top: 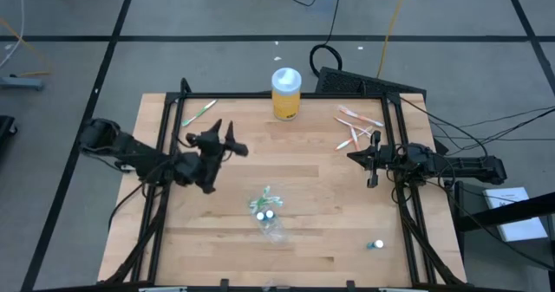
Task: Pick & Place toothbrushing station
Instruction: Put the green toothbrush into the transparent organizer
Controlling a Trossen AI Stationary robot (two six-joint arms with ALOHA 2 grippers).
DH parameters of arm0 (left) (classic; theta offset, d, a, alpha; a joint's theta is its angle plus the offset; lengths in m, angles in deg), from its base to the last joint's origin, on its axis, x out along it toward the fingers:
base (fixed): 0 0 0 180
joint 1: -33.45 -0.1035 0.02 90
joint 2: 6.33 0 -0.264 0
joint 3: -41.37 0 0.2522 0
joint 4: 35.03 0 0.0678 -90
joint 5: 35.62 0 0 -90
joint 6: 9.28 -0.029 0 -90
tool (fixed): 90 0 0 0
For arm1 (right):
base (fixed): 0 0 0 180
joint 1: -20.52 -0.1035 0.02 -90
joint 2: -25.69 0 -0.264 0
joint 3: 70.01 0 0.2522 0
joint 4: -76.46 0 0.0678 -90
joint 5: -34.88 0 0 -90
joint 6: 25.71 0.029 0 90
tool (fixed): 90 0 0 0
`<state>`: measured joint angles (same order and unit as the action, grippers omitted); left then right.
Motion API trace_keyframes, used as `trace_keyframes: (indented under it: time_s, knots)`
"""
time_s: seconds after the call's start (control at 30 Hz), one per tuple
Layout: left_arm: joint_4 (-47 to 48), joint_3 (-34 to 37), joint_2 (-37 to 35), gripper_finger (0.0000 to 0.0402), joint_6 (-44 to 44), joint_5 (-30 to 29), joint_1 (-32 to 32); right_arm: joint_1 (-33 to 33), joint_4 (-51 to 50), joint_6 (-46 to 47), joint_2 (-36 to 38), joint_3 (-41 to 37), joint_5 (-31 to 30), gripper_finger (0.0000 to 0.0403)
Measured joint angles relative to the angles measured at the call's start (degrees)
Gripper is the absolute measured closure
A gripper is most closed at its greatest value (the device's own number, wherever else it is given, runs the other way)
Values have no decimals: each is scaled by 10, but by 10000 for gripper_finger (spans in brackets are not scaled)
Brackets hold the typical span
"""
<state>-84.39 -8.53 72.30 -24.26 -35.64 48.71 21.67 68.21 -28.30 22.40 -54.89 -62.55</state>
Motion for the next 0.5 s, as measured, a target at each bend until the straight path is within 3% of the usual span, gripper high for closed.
trace_keyframes:
  time_s: [0.17, 0.2, 0.33, 0.37, 0.5]
  knots:
    - [60, 0, 10, 261, 45, 27, -44, 0, 0, 0, 0, 0, 0, 399]
    - [89, 0, 9, 268, 78, 70, -45, 0, 0, 0, 0, 0, 0, 399]
    - [223, -1, 12, 293, 269, 414, -80, 0, 0, 0, 0, 0, 0, 399]
    - [246, 0, 13, 299, 307, 461, -96, 0, 0, 0, 0, 0, 0, 399]
    - [416, -10, 23, 326, 476, 486, -163, 0, 0, 0, 0, 0, 0, 399]
